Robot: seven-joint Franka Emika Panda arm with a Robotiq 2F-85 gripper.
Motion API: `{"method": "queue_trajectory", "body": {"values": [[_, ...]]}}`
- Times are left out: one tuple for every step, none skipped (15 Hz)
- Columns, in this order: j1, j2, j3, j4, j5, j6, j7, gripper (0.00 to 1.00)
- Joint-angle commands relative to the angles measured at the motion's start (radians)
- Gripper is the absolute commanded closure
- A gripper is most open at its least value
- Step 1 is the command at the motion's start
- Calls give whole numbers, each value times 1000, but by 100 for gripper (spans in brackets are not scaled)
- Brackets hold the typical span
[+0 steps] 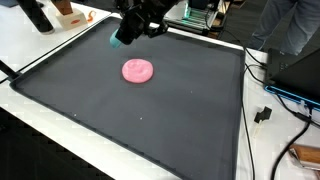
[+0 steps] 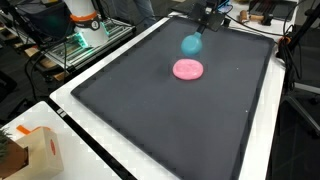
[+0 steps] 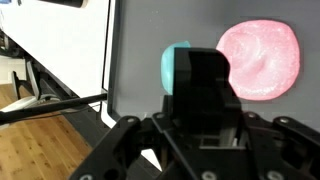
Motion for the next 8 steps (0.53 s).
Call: {"method": "queue_trajectory", "body": {"values": [[30, 68, -12, 56, -35, -73, 86, 75], [34, 83, -15, 65, -40, -79, 109, 75], [38, 96, -17, 71, -46, -83, 126, 75], [41, 109, -20, 79, -50, -86, 153, 75], [44, 122, -23, 85, -57, -88, 168, 75], [46, 136, -25, 94, -60, -96, 182, 75], [49, 148, -29, 101, -69, -101, 197, 75], [50, 160, -30, 109, -73, -106, 207, 75]]}}
